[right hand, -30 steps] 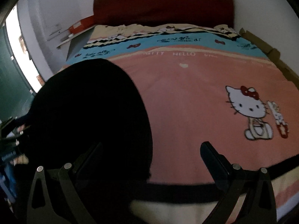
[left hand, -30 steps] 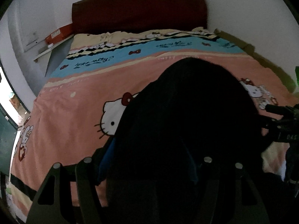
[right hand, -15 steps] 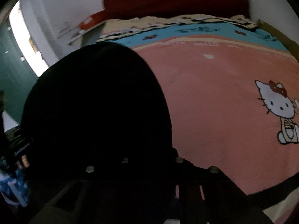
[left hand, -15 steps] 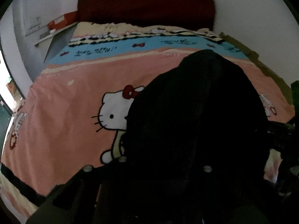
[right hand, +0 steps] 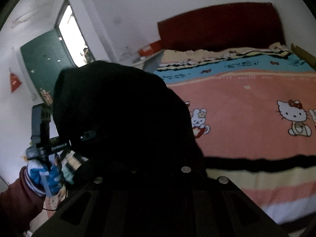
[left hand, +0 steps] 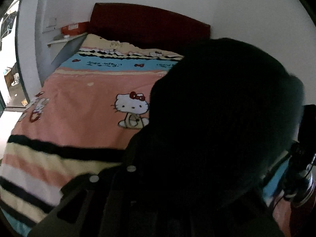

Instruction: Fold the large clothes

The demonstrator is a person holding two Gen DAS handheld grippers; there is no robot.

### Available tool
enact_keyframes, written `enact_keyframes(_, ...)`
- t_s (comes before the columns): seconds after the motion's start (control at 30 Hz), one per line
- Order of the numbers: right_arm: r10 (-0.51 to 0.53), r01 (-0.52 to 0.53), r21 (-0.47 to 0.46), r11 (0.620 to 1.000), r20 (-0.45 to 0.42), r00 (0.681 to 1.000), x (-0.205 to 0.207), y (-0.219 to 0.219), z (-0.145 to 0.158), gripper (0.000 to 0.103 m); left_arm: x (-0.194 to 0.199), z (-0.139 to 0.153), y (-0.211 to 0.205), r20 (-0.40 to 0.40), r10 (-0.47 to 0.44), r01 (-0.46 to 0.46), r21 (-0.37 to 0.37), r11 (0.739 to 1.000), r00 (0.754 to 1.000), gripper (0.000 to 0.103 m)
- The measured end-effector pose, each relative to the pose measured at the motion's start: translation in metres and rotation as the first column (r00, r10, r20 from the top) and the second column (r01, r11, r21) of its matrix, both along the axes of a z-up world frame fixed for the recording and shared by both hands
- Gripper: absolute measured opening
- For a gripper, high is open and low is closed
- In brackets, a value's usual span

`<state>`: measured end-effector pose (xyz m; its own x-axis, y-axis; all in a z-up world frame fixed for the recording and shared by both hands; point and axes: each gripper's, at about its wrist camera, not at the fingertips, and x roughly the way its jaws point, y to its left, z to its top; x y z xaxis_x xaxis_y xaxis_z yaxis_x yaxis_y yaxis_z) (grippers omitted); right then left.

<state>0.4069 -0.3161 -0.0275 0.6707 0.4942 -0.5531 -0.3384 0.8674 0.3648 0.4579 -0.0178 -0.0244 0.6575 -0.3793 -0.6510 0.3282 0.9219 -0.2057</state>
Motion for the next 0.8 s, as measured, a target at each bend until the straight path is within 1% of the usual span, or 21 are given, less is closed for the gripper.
enact_keyframes(0.07,0.007,-0.007,-0.019,1.0,0.013,1.0,-0.028,0.005,0.005,0.01,-0.028,0.0,0.009,0.012,-0.02,0.02,0.006,1.0,1.0,0.008)
enact_keyframes(0.17,0.009,-0.008,-0.031,0.999,0.022,1.0,-0.064,0.009,0.011,0.01,-0.059,-0.003,0.019,0.013,-0.038,0.038,-0.005,0.999,0.999,0.008)
enact_keyframes(0.2,0.01,-0.009,-0.039,0.999,0.024,1.0,-0.073,0.011,0.012,0.01,-0.071,-0.005,0.02,0.018,-0.044,0.044,0.004,0.999,0.999,0.008)
enact_keyframes(0.37,0.017,-0.018,-0.085,0.996,-0.008,1.0,-0.118,0.021,0.002,0.01,-0.118,-0.02,0.018,0.04,-0.074,0.072,0.046,0.996,0.996,0.008)
enact_keyframes(0.43,0.018,-0.02,-0.101,0.995,-0.024,1.0,-0.132,0.023,-0.005,0.01,-0.136,-0.028,0.017,0.052,-0.085,0.082,0.061,0.995,0.995,0.008)
enact_keyframes(0.57,0.019,-0.027,-0.167,0.986,-0.052,0.998,-0.154,0.029,-0.026,0.011,-0.162,-0.049,0.013,0.063,-0.097,0.092,0.073,0.993,0.993,0.008)
enact_keyframes(0.7,0.029,-0.051,-0.236,0.97,-0.095,0.995,-0.165,0.03,-0.055,0.011,-0.177,-0.074,0.007,0.083,-0.117,0.107,0.117,0.987,0.99,0.01)
enact_keyframes(0.8,0.039,-0.07,-0.269,0.96,-0.119,0.992,-0.166,0.027,-0.076,0.011,-0.181,-0.093,0.004,0.094,-0.119,0.106,0.128,0.986,0.988,0.011)
